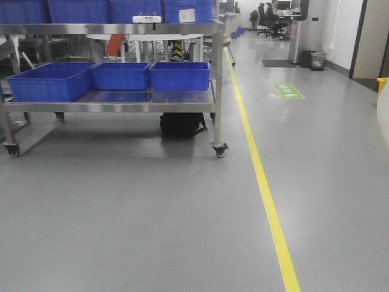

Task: Move white bin to right shelf second layer
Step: 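Turn the base past the crate racks toward the window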

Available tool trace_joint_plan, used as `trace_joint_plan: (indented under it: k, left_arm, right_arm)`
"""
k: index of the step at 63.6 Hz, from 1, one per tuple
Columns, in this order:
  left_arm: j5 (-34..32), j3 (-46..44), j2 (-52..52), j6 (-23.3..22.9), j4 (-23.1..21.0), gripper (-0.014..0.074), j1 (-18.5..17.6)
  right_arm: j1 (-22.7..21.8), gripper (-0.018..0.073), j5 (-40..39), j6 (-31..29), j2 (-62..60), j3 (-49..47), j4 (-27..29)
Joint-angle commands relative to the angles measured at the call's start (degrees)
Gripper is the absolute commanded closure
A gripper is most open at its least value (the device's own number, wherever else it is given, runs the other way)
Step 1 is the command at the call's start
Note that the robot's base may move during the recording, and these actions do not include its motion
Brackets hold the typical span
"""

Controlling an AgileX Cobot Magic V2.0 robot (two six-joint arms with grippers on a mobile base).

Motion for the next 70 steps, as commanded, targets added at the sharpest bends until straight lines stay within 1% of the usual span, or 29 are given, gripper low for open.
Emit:
trace_joint_plan:
  k: [1,70]
  left_arm:
    - [-4.7,1.6,-0.9,-0.3,-0.3,0.0512,-0.1]
    - [-4.7,1.6,-0.9,-0.3,-0.3,0.0512,0.0]
  right_arm:
    - [-0.2,0.0509,-4.6,-0.2,-0.1,-1.5,0.0]
    - [-0.2,0.0509,-4.5,-0.2,-0.1,-1.5,0.0]
